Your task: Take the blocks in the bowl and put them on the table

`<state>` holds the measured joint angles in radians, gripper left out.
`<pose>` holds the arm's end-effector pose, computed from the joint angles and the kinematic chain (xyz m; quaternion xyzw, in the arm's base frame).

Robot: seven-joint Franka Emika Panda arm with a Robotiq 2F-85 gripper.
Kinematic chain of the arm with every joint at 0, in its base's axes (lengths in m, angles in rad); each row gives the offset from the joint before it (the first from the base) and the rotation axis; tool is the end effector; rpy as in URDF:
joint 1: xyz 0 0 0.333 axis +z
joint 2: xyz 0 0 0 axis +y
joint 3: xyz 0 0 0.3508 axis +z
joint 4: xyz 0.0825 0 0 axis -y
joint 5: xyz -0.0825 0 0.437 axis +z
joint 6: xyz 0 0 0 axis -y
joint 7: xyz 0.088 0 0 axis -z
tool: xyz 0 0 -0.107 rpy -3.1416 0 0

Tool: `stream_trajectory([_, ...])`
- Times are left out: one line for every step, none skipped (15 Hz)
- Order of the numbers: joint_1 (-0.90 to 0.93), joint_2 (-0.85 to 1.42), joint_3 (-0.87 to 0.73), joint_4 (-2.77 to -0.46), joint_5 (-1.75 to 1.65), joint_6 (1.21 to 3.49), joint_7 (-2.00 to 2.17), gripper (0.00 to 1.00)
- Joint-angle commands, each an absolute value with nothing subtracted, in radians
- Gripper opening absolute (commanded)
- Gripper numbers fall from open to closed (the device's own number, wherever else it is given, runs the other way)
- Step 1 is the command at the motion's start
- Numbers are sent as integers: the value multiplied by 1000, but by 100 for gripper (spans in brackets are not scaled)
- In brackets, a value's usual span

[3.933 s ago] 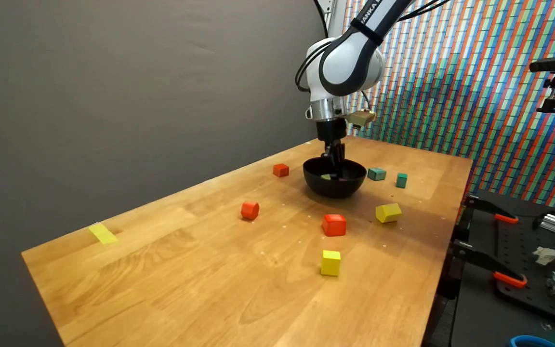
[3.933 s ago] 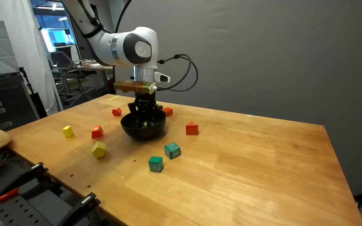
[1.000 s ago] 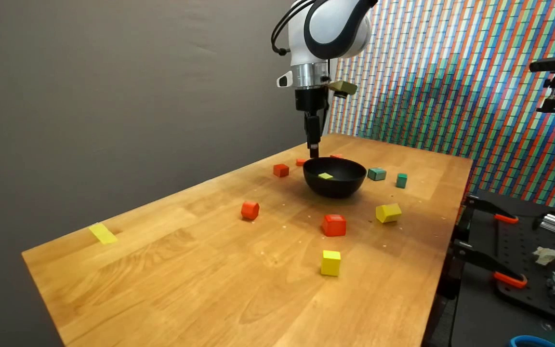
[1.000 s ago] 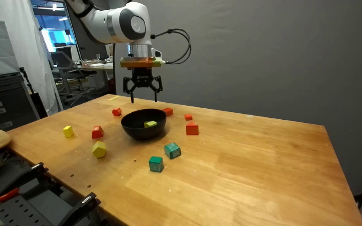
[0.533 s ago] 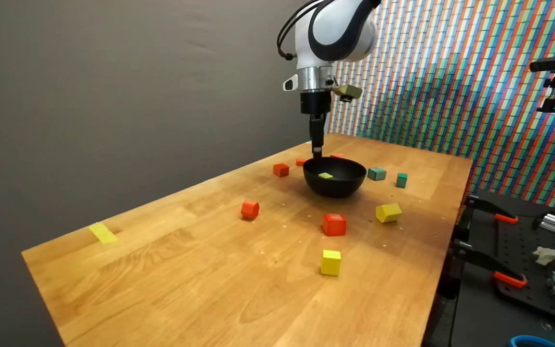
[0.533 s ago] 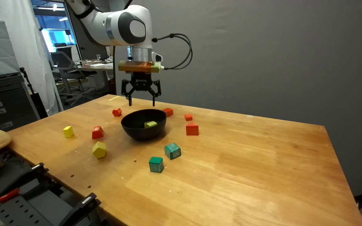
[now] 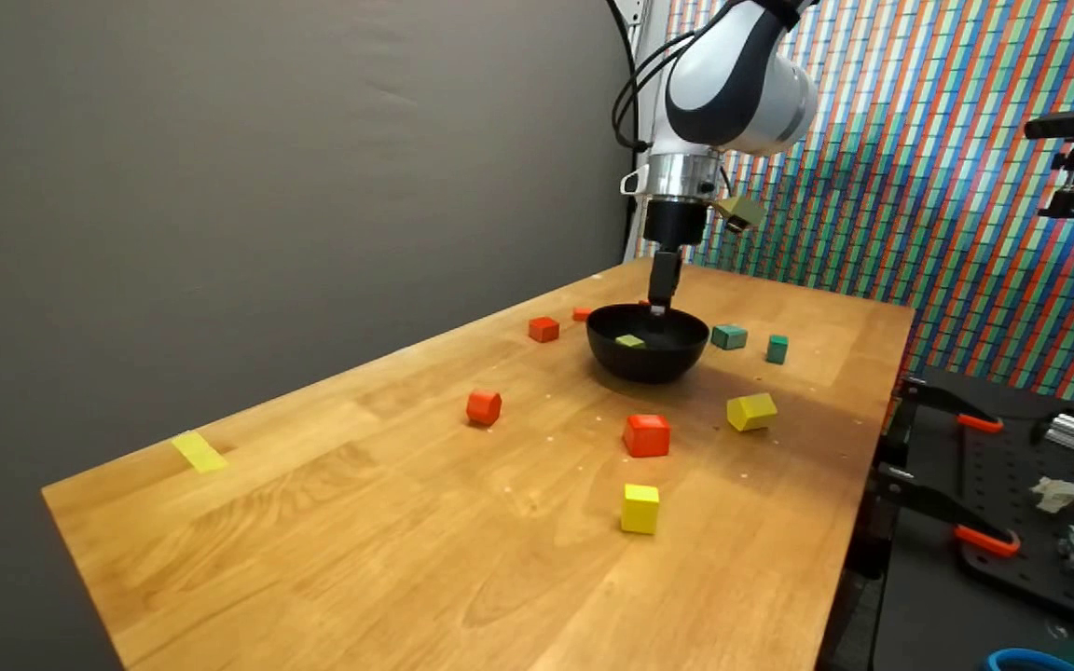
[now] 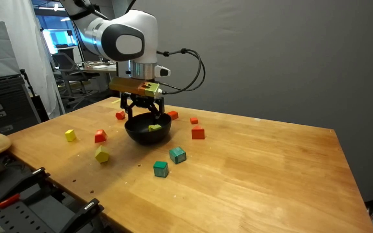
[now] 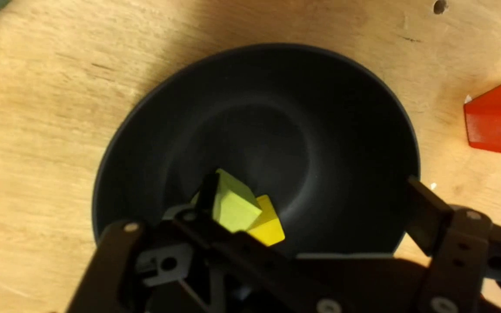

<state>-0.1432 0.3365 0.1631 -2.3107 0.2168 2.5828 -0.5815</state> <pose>0.5548 0.0104 0.1810 -0.9757 -0.2010 0.0083 0.0870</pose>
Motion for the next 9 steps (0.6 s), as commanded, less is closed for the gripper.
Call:
stream_trajectory([-99,347,135,-2300,166,2611,-498,100])
stream_trajectory([-81,348,124,-2301,136,2630,-456,100])
stream_trajectory([-72,356,120,-2294,115,2639,-431,100])
stream_trajectory([-65,365,120,-2284,101,2637,-411,100])
stream_trajectory([-50,377,108,-2272,72,2636,-373,100])
stream_trajectory([-40,395,100,-2258,55,2637,-343,100])
stream_trajectory([-37,410,97,-2244,46,2633,-325,100])
stream_trajectory([-26,428,85,-2227,28,2632,-293,100])
stream_trajectory([-19,443,74,-2213,14,2632,-266,100])
